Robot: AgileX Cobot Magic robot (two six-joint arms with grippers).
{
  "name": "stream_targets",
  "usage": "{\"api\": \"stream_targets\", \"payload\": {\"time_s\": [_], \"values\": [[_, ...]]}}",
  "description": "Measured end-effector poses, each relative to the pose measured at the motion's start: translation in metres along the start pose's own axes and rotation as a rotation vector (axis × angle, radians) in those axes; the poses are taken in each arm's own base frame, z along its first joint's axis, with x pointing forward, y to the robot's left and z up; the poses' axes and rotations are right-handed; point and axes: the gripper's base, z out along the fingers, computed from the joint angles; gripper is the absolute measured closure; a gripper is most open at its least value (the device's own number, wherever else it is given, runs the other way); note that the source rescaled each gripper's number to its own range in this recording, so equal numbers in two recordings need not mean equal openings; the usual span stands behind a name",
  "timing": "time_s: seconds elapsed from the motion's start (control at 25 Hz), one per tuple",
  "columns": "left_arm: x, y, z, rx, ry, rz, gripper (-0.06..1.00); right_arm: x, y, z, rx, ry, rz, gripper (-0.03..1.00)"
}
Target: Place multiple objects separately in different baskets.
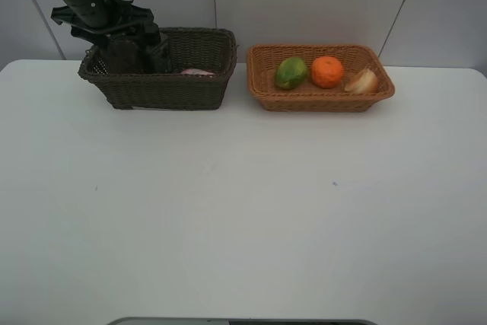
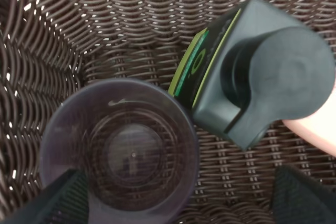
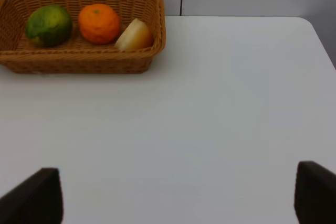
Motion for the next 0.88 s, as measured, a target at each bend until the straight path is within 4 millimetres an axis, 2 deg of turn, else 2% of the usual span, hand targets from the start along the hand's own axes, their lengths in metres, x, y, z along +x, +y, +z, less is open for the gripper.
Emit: {"api": "stream_targets", "payload": {"time_s": [0.24, 0.56, 0.76, 0.88], "values": [[-0.004, -0.001, -0.02, 0.001, -0.017, 0.002, 0.03, 0.0, 0.0, 0.0, 0.0, 0.0, 0.0, 0.09], [-0.01, -0.001, -0.071, -0.006, -0.089, 0.017, 0.02, 0.0, 0.0, 0.0, 0.0, 0.0, 0.0, 0.09], [0.004, 0.011, -0.113, -0.033, -0.158, 0.019, -0.05, 0.0, 0.0, 0.0, 0.0, 0.0, 0.0, 0.09], [0.021, 0.023, -0.142, -0.051, -0.212, -0.003, -0.05, 0.0, 0.0, 0.0, 0.0, 0.0, 0.0, 0.09]]}}
